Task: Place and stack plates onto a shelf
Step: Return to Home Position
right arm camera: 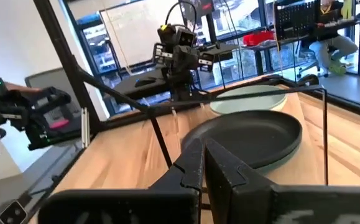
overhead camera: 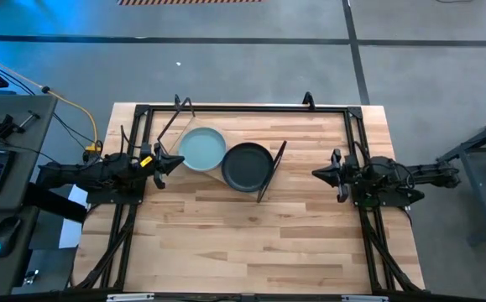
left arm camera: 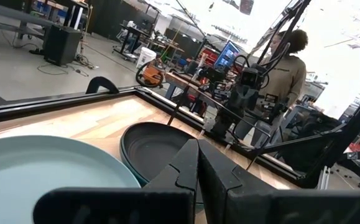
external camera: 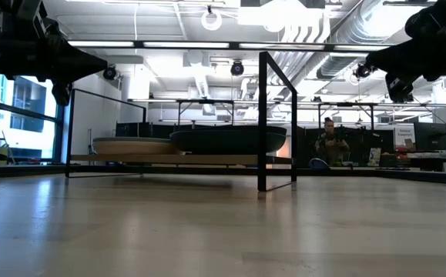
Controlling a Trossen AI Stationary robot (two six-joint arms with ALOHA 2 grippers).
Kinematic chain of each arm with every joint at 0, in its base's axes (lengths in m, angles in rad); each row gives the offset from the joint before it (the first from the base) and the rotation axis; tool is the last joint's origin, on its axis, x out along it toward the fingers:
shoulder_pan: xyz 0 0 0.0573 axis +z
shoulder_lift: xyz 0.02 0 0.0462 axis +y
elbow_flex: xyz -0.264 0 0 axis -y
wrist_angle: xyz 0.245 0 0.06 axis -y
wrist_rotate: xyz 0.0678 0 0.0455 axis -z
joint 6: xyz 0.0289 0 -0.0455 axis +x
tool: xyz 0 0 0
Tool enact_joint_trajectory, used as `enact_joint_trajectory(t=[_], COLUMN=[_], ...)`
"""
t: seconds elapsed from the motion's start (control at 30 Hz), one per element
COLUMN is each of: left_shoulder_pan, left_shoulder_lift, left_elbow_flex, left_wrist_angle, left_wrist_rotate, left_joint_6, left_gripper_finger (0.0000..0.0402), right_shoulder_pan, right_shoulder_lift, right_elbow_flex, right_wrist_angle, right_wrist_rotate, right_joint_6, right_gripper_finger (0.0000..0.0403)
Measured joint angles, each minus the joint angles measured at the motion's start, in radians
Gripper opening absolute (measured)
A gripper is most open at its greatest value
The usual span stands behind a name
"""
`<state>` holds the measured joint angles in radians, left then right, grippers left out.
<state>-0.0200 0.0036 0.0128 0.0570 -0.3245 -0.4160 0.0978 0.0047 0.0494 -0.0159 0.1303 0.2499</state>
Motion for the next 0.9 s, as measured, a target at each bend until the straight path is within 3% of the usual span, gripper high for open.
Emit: enact_joint_trajectory(t=[0.1,0.37,0.73,0.9], left_shoulder_pan=[0.0,0.0,0.0,0.0], left_shoulder_lift=[0.0,0.0,0.0,0.0], left_elbow_flex=[0.0,0.0,0.0,0.0], left_wrist_angle=[0.0,-0.001,0.0,0.0], left_wrist_rotate=[0.0,0.0,-0.001,-0.001], left_joint_6=[0.0,0.0,0.0,0.0], left_gripper_finger=[0.0,0.0,0.0,0.0], right_shoulder_pan=[0.0,0.0,0.0,0.0], right_shoulder_lift=[-0.003,0.007,0.007,0.007], right_elbow_flex=[-0.036,-0.039,-0.04,-0.04], right_wrist_angle=[0.067,0.051,0.053,0.053], right_wrist_rotate=[0.0,-0.009,-0.008,-0.008], right_joint_6=[-0.005,-0.072,0.243,0.267], right_gripper_finger=[0.0,0.0,0.0,0.0])
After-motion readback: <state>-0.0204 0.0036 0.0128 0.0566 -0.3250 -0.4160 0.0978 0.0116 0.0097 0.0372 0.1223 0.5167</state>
